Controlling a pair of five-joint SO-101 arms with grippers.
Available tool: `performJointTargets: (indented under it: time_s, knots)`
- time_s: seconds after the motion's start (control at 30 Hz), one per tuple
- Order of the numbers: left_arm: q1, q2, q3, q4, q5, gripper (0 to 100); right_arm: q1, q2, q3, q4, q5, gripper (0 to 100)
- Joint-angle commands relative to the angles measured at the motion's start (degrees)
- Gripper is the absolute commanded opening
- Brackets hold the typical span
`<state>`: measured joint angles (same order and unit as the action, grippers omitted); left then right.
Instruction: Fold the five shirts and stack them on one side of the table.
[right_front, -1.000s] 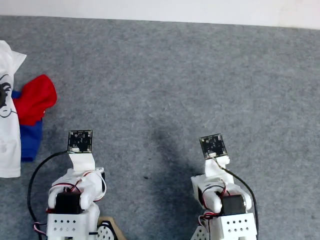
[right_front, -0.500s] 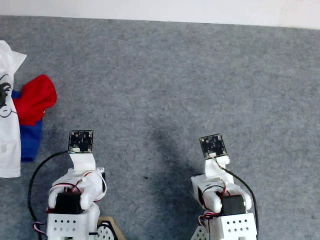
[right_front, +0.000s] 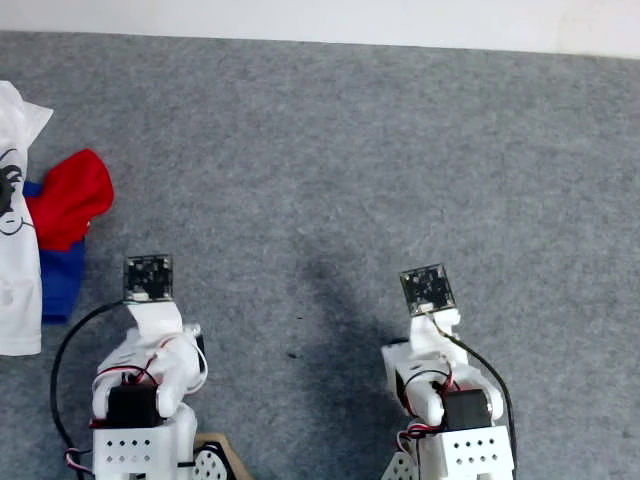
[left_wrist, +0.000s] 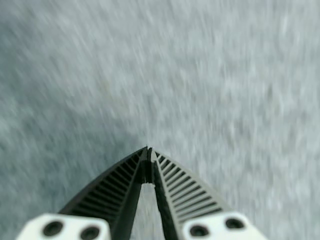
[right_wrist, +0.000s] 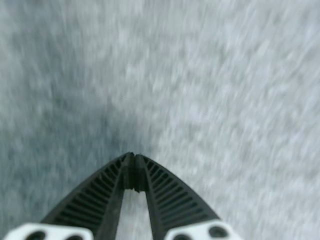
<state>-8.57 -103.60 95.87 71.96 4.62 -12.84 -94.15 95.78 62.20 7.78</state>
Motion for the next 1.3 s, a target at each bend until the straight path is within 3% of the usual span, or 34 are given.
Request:
performJointTargets:
  time_s: [0.0,0.23,0.5,0.67,0.93,1.1,1.27]
  knots:
    - [-1.8,-0.22,-1.71,-7.47,-0.44,1,1.36,-0.31,4.26,-6.55,0.7,0.9]
    - [-2.15,0.04,-10.15,1.23,-2.81,1,5.23,0.13,0.57,-11.82,0.7,0.9]
    - [-9.98,2.59,-22.73,3.25,-6.86,1,6.81,0.31,-16.22,2.33,0.7,0.9]
    - [-14.37,19.38,-36.26,3.25,-6.86,1,6.73,3.03,-29.58,9.27,0.7,0.9]
    - [-24.75,49.36,-60.35,3.6,-6.95,1,6.46,29.05,-51.74,15.52,0.44,0.9]
    - [-32.66,65.1,-70.02,3.25,-7.12,2,3.38,43.38,-56.75,10.68,0.62,0.9]
    - [-36.44,77.49,-76.97,1.23,-7.47,17,-4.62,53.67,-56.66,0.57,0.35,0.9]
